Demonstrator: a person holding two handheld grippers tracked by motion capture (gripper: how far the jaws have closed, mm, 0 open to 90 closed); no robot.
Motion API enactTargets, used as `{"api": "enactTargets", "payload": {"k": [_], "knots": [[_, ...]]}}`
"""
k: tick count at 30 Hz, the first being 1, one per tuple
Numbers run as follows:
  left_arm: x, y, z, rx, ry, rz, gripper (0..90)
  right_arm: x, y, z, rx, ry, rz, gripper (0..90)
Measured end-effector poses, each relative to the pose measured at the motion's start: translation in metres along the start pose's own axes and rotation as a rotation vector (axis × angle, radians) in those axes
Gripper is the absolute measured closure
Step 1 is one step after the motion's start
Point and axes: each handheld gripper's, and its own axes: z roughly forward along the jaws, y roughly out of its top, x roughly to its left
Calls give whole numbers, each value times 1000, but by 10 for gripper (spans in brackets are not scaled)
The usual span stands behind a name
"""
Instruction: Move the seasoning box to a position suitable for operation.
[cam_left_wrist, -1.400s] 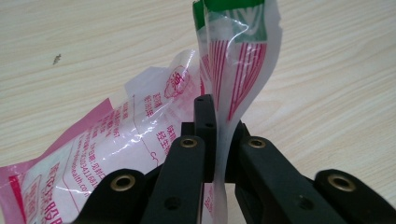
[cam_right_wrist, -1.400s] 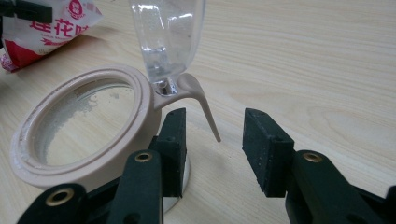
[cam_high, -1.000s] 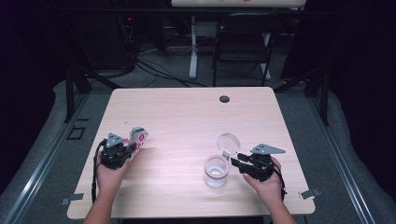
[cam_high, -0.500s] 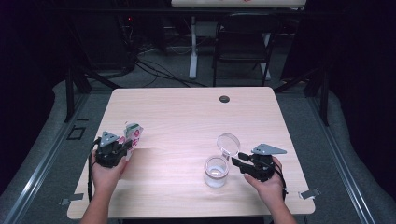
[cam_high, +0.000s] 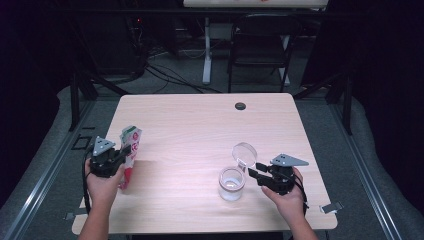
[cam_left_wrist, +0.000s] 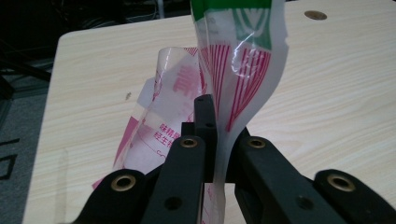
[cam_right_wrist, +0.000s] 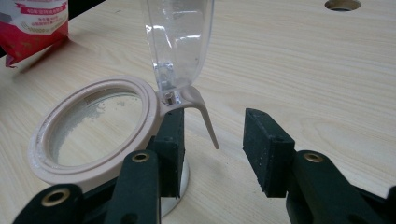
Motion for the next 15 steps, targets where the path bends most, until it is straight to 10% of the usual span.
{"api": "enactTargets", "payload": {"k": [15], "knots": [[24, 10, -23, -80, 48, -67, 900, 0, -3, -2, -1, -11, 2, 589]]}}
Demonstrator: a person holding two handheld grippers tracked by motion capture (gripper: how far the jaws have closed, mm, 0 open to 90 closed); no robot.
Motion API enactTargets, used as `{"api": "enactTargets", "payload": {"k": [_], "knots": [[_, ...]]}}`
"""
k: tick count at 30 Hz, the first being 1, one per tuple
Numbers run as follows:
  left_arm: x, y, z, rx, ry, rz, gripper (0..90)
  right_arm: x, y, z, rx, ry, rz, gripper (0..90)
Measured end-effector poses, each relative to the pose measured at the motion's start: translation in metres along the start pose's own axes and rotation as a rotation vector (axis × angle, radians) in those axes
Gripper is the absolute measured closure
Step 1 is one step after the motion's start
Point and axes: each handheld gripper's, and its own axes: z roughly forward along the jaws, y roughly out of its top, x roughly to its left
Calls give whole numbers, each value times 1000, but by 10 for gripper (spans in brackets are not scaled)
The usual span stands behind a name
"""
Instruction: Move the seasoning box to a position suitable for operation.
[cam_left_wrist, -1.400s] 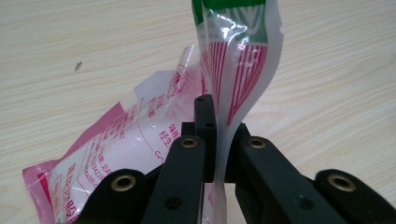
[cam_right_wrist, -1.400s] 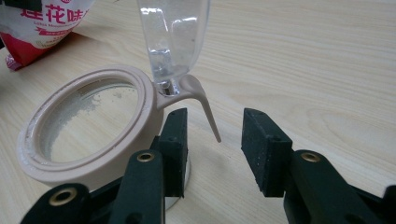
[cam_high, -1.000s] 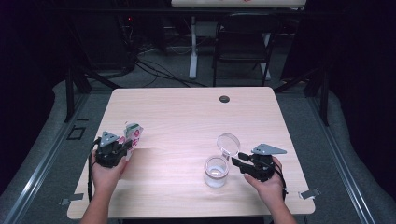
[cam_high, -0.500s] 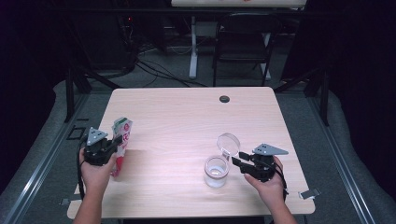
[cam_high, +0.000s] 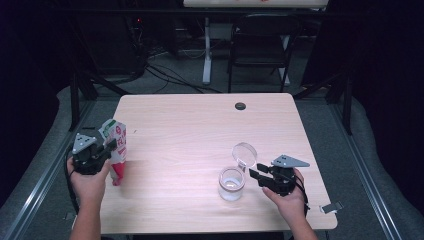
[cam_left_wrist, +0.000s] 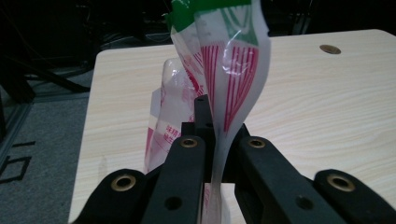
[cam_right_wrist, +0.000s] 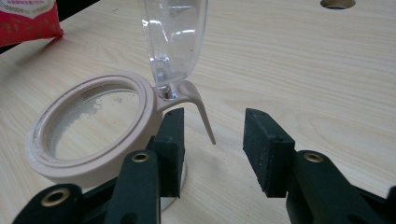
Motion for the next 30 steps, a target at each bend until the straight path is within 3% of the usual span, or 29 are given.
{"api": "enactTargets", "payload": {"k": [6, 15, 25, 30], "knots": [[1, 4, -8, -20, -7, -3, 900, -1, -1, -2, -6, -8, 8, 589], [-13, 11, -11, -29, -34, 38, 900, -1, -1, -2, -4, -3, 0, 589], [-49, 15, -2, 3, -115, 130, 900, -2, -1, -4, -5, -11, 1, 589], [-75, 18, 4, -4, -188, 174, 900, -3, -3, -7, -7, -20, 8, 589]]}}
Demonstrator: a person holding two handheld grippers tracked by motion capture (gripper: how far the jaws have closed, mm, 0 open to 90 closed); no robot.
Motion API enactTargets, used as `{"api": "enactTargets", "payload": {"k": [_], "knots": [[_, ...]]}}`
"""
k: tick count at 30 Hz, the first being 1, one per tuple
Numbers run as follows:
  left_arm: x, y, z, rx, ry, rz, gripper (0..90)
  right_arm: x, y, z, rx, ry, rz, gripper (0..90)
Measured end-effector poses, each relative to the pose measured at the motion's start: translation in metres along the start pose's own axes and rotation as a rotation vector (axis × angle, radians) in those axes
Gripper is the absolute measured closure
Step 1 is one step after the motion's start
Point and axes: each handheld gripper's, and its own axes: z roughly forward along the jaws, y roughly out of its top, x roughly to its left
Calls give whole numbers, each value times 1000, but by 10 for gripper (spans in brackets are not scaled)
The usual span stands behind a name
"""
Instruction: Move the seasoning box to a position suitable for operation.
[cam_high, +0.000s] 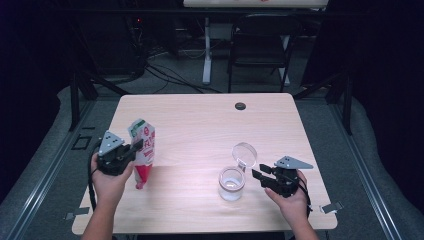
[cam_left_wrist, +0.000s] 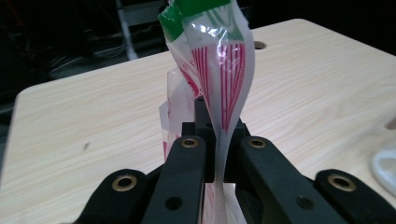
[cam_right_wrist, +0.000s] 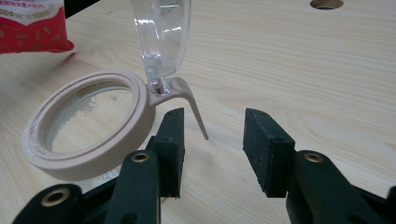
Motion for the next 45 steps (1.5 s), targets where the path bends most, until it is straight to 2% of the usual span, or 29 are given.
{"api": "enactTargets", "payload": {"k": [2, 8, 12, 14, 18, 26, 30, 33, 37, 42, 45], "knots": [[-9, 3, 5, 1, -22, 23, 900, 0, -1, -1, -7, -3, 5, 589], [-33, 7, 22, 3, -112, 54, 900, -2, -5, -6, -2, -17, 13, 587], [-46, 12, 29, -1, -175, 57, 900, -3, -8, -11, -2, -33, 19, 586], [-50, 14, 31, -4, -190, 66, 900, -4, -9, -13, -5, -26, 24, 580], [-62, 18, 34, -19, -236, 78, 900, -6, -10, -18, -15, -40, 25, 574], [-82, 19, 41, 15, -287, 122, 900, -5, -10, -21, -19, -41, 18, 595], [-85, 15, 44, 23, -314, 122, 900, -3, -6, -23, -17, -19, 1, 654], [-85, 14, 42, 24, -318, 123, 900, -1, -3, -27, -12, -8, -18, 702], [-83, 10, 40, 37, -347, 98, 900, 2, 4, -32, -42, -3, -19, 726], [-84, 4, 35, 51, -346, 102, 900, 7, 14, -38, -45, 1, -5, 776], [-84, 1, 33, 54, -352, 93, 900, 15, 22, -43, -77, 0, -18, 789]]}}
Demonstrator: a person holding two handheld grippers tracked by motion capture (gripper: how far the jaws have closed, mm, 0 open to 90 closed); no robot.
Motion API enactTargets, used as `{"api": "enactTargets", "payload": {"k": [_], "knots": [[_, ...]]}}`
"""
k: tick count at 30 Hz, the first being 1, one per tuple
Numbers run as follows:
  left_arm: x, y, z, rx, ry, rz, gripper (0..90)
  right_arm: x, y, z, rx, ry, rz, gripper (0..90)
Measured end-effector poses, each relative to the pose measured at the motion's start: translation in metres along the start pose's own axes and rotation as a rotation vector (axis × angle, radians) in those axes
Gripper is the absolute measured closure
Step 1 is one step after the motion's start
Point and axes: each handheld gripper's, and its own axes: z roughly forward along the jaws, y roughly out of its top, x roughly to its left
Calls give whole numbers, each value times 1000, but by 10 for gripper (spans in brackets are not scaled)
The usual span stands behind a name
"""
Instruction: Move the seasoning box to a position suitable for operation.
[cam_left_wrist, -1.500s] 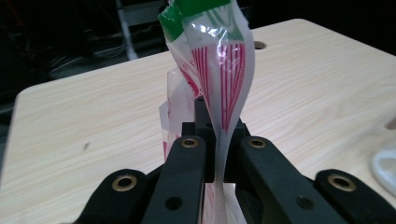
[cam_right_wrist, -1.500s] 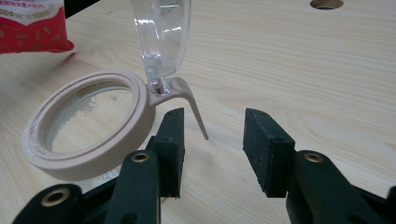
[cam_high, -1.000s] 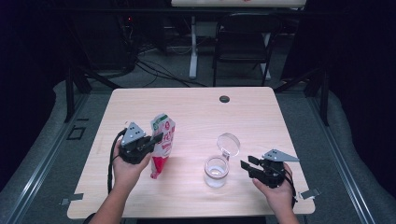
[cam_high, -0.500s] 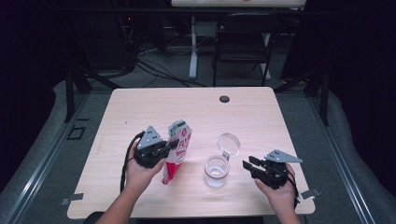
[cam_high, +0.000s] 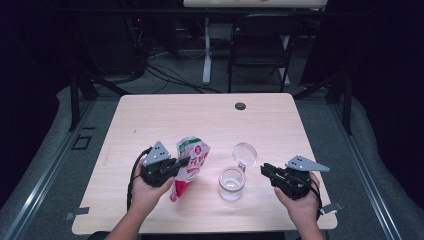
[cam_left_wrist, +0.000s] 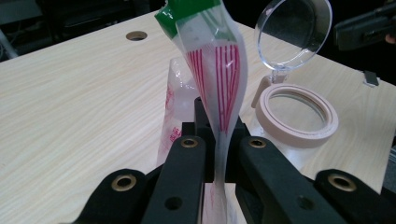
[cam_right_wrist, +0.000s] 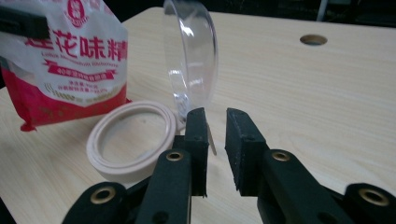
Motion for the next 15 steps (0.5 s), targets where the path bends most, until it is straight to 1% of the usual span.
{"api": "enactTargets", "payload": {"k": [2, 4, 7, 10, 12, 13, 15], "knots": [[0, -2, -1, 2, 0, -3, 900, 3, 4, -3, -10, -1, -11, 791], [0, -4, -2, 5, 1, -2, 900, 6, 9, -6, -27, 18, -11, 791], [1, -7, -5, 9, -1, -15, 900, 12, 15, -8, -41, 40, -23, 791], [2, -12, -6, 8, -12, -39, 900, 15, 19, -7, -47, 56, -42, 785], [1, -15, -6, 11, -15, -44, 900, 18, 21, -6, -50, 66, -51, 779], [1, -16, -5, 14, -23, -49, 900, 18, 21, -5, -54, 71, -54, 776], [-1, -19, -4, 19, -44, -44, 900, 20, 23, -3, -62, 78, -59, 761]]}}
